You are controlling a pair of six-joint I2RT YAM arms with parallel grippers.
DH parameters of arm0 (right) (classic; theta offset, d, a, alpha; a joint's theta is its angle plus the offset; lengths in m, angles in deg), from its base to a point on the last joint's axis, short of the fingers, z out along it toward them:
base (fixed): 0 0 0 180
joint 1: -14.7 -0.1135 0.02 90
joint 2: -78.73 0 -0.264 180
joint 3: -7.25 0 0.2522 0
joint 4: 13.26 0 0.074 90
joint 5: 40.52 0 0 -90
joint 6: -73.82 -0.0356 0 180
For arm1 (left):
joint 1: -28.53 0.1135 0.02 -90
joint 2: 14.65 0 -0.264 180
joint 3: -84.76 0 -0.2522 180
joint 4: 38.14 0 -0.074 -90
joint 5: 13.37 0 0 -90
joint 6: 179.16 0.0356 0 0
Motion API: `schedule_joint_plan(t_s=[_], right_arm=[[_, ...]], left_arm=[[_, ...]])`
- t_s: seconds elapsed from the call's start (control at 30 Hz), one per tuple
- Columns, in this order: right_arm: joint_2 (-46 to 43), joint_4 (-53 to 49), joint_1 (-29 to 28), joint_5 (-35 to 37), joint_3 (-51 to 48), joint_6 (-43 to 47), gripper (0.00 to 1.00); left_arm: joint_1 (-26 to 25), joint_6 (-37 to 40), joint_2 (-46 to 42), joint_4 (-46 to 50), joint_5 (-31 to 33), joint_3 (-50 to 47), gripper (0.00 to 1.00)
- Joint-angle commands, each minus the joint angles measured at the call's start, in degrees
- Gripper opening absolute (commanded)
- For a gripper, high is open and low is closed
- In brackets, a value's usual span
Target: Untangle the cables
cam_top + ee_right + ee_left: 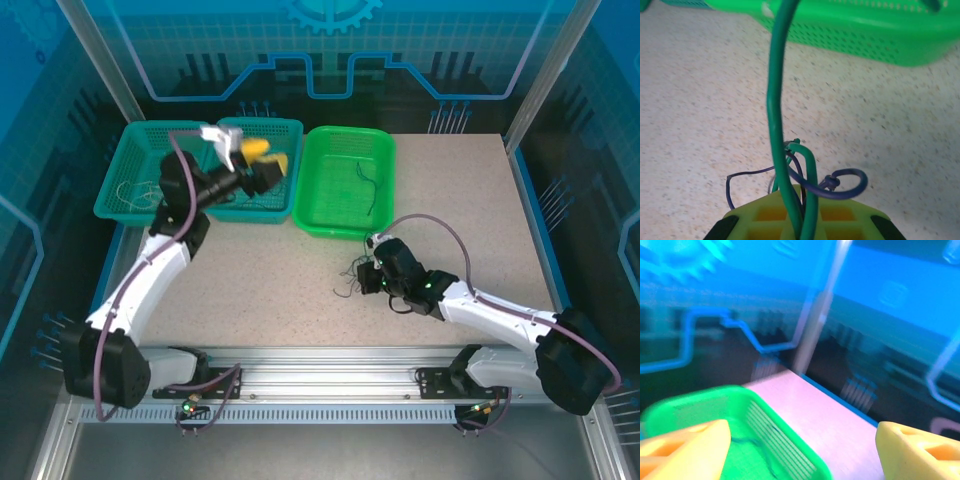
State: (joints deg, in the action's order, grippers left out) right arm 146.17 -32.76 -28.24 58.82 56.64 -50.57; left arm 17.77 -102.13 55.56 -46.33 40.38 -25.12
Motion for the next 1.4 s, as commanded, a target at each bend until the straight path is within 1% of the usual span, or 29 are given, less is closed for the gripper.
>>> schedule_joint_plan(t_s=[0.0, 0.1, 0.23, 0.3, 0.37, 0.47, 0.6, 0.73, 0.8, 0.87, 0.93, 0.97, 1.0, 1.13, 1.17, 1.2, 1.33, 1.37], right_arm=[[-1.8, -2.3, 0.7, -3.5, 3.5, 1.9, 0.03], [-2.7, -3.6, 0.8, -4.6, 5.8, 2.8, 0.03], [-4.0, -5.5, 1.0, -4.9, 8.9, 2.9, 0.03], [-4.7, -6.0, 1.2, -5.7, 10.0, 2.2, 0.03], [-4.9, -7.5, 1.5, -7.1, 11.7, 1.7, 0.04], [-4.1, -10.8, 1.5, -8.5, 14.4, 1.4, 0.04], [-3.4, -14.1, 1.5, -9.3, 19.2, 0.7, 0.04], [-3.7, -15.0, 1.5, -9.1, 21.3, 0.5, 0.04], [-3.7, -15.2, 1.5, -9.5, 21.6, 0.5, 0.04], [-3.4, -15.8, 1.6, -9.1, 21.4, 0.3, 0.05], [-3.2, -17.2, 1.9, -7.6, 21.1, -0.7, 0.06], [-3.2, -17.9, 2.3, -6.4, 20.8, -1.4, 0.07], [-3.4, -18.4, 2.6, -5.6, 20.3, -2.0, 0.08], [-4.9, -20.0, 4.4, -2.5, 17.6, -4.9, 0.19], [-5.4, -21.2, 5.2, -1.2, 16.9, -6.5, 0.2], [-6.0, -22.5, 6.1, -0.2, 16.2, -7.9, 0.2], [-10.2, -27.3, 12.3, 2.2, 10.9, -12.9, 0.09], [-11.7, -28.9, 14.2, 3.1, 9.7, -14.0, 0.09]], left_arm=[[-5.0, 10.8, -3.1, 1.2, -9.7, -6.9, 0.77], [-9.5, 17.3, -3.2, 4.3, -10.8, -11.2, 0.77], [-12.6, 15.8, 1.7, 2.5, -13.9, -12.7, 0.77], [-14.6, 16.9, 3.7, 2.9, -14.1, -12.3, 0.77], [-16.2, 20.8, 5.5, 5.5, -13.6, -11.0, 0.68], [-16.8, 23.5, 8.2, 6.2, -12.4, -8.9, 0.66], [-17.2, 24.5, 11.5, 6.4, -14.0, -6.8, 0.66], [-17.2, 24.5, 12.9, 4.6, -12.3, -7.3, 0.64], [-17.2, 23.4, 12.9, 3.3, -12.1, -7.3, 0.53], [-17.1, 21.9, 12.9, 2.8, -11.7, -6.7, 0.27], [-17.1, 21.3, 12.5, 2.0, -11.1, -6.7, 0.05], [-17.2, 21.1, 12.2, 1.3, -10.4, -7.1, 0.0], [-17.2, 21.1, 11.8, 0.8, -10.1, -7.5, 0.0], [-17.1, 21.0, 10.2, 0.6, -8.9, -8.3, 0.0], [-17.1, 21.1, 9.8, 0.8, -8.1, -8.5, 0.0], [-17.0, 21.1, 9.4, 0.9, -7.4, -8.7, 0.0], [-16.2, 20.1, 7.2, -0.6, -5.4, -10.3, 0.0], [-15.9, 19.5, 6.6, -1.3, -5.0, -10.7, 0.0]])
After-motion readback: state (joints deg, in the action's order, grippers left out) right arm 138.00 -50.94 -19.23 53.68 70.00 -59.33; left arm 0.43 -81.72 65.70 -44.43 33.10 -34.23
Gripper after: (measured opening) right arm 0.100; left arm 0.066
